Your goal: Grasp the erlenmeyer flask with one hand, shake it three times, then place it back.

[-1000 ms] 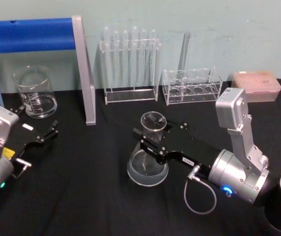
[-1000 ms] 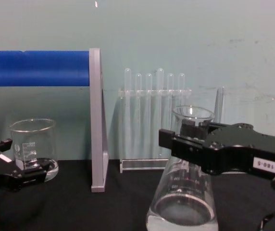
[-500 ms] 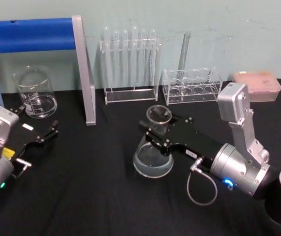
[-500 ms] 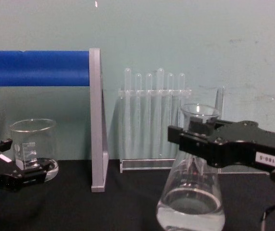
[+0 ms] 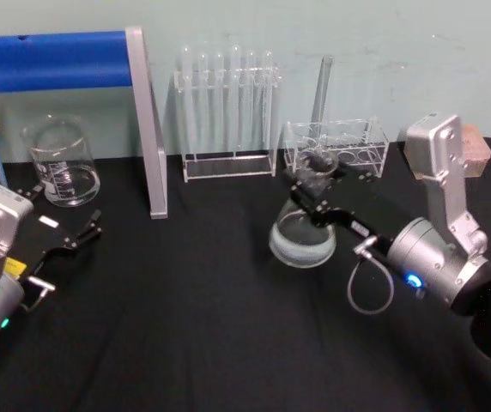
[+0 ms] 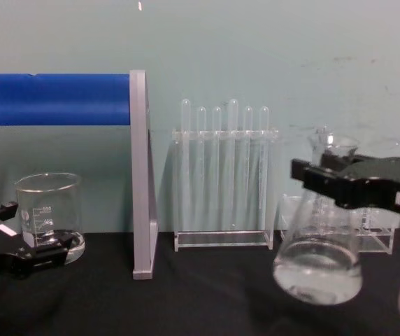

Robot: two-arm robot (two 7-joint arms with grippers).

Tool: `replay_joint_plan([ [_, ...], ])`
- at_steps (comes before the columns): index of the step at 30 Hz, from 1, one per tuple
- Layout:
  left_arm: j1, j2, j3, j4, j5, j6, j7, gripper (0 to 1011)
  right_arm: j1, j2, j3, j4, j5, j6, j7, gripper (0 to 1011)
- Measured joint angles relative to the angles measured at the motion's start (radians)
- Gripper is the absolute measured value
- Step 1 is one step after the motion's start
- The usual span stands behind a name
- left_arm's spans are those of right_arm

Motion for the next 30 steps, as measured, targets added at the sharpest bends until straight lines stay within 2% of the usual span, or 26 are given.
replay_joint_plan([
  [2,0.000,0.000,0.000,0.000,0.000,0.000,0.000,1001,0.011,-0.008,0.020,0.020,-0.007,-0.001,-0.014,453],
  [14,0.000,0.000,0.000,0.000,0.000,0.000,0.000,1001,0.037,-0.030,0.078,0.074,-0.035,-0.004,-0.049,453],
  [22,0.000,0.000,0.000,0.000,0.000,0.000,0.000,1001,0.045,-0.043,0.107,0.098,-0.053,-0.004,-0.057,453],
  [30,0.000,0.000,0.000,0.000,0.000,0.000,0.000,1001,0.044,-0.054,0.116,0.100,-0.062,-0.002,-0.053,453],
])
